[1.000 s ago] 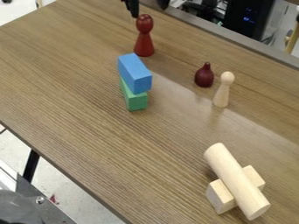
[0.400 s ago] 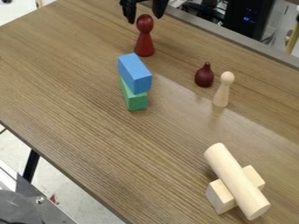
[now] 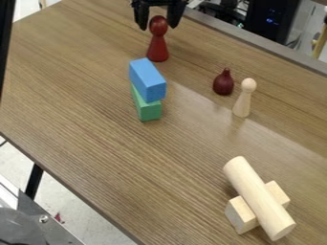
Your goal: Put the piece on to of the blue block
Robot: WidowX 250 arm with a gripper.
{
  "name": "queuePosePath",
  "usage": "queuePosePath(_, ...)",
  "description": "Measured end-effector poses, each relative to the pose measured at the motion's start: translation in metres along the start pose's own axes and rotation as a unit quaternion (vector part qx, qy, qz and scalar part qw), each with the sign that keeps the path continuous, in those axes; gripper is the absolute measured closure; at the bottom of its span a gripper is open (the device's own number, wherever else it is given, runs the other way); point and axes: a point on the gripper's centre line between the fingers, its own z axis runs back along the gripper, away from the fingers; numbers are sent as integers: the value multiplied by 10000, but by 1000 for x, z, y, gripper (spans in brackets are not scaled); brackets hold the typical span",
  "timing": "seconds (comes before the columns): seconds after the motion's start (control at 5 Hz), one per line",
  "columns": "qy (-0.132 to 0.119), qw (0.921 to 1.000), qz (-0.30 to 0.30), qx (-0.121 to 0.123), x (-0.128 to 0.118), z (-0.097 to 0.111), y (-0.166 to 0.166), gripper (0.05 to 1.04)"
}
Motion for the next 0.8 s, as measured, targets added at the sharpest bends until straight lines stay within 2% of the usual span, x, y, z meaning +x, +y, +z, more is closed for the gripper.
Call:
queuePosePath(0.2, 123, 9999, -30, 13, -4, -1, 0, 85)
queuePosePath(0.4, 223, 9997, -16, 57, -7, -1, 2, 133)
queuePosePath(0.6, 197, 9997, 5, 153, -7, -1, 5, 421)
queuePosePath(0.8, 192, 9997, 52, 149, -6, -1, 5, 509)
